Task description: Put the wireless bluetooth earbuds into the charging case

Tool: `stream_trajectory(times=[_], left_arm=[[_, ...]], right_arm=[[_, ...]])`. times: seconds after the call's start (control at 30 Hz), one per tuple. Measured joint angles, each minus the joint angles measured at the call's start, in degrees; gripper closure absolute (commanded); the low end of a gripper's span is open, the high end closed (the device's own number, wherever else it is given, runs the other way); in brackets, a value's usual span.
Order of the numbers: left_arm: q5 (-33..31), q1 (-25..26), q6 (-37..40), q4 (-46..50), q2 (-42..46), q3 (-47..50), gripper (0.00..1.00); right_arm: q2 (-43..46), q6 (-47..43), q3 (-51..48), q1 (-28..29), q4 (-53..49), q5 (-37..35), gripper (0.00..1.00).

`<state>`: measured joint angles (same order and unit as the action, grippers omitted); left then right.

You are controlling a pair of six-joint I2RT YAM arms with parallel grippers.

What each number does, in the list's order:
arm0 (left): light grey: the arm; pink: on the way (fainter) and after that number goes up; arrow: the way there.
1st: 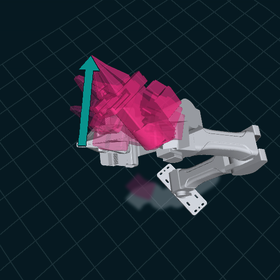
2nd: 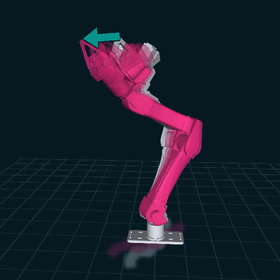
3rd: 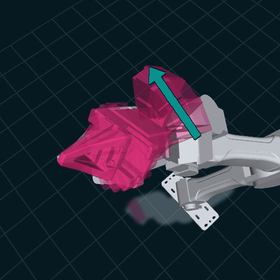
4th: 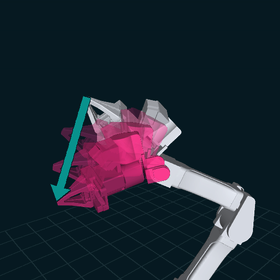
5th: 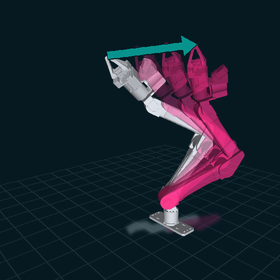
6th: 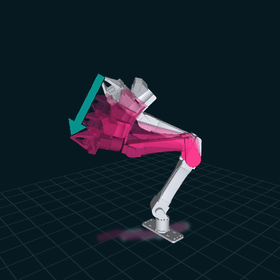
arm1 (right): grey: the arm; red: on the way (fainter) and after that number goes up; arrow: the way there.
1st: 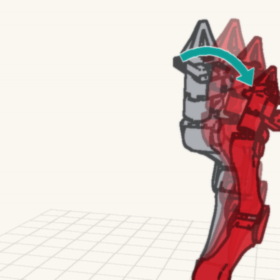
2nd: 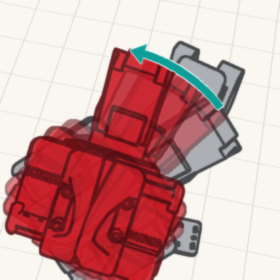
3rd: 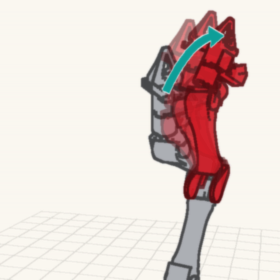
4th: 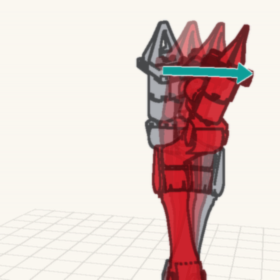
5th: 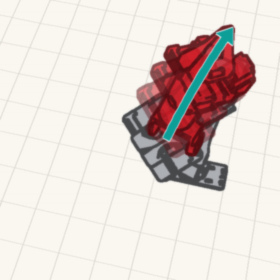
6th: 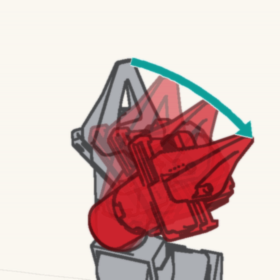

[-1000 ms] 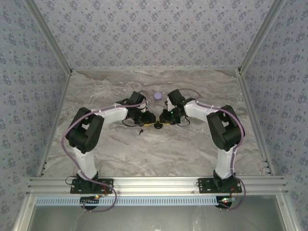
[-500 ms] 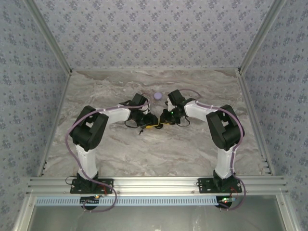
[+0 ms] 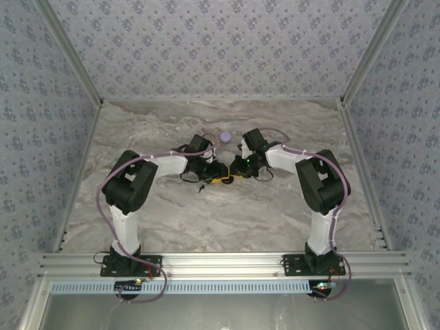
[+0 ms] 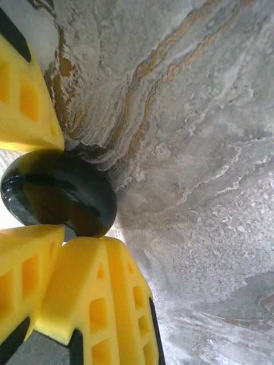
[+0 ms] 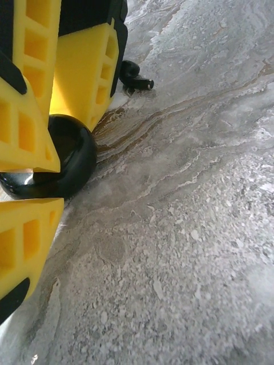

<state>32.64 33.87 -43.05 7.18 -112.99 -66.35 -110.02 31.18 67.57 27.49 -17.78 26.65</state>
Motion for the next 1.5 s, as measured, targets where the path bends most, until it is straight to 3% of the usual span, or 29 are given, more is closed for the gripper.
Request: stream_trajectory(times=[1.5], left_arm=[[0.90,-0.09,-9.27,-14.27,0.35,5.95,0.74]], right_arm=[[0.52,1.64,-2.21,-2.58,3.65,2.54,0.88]])
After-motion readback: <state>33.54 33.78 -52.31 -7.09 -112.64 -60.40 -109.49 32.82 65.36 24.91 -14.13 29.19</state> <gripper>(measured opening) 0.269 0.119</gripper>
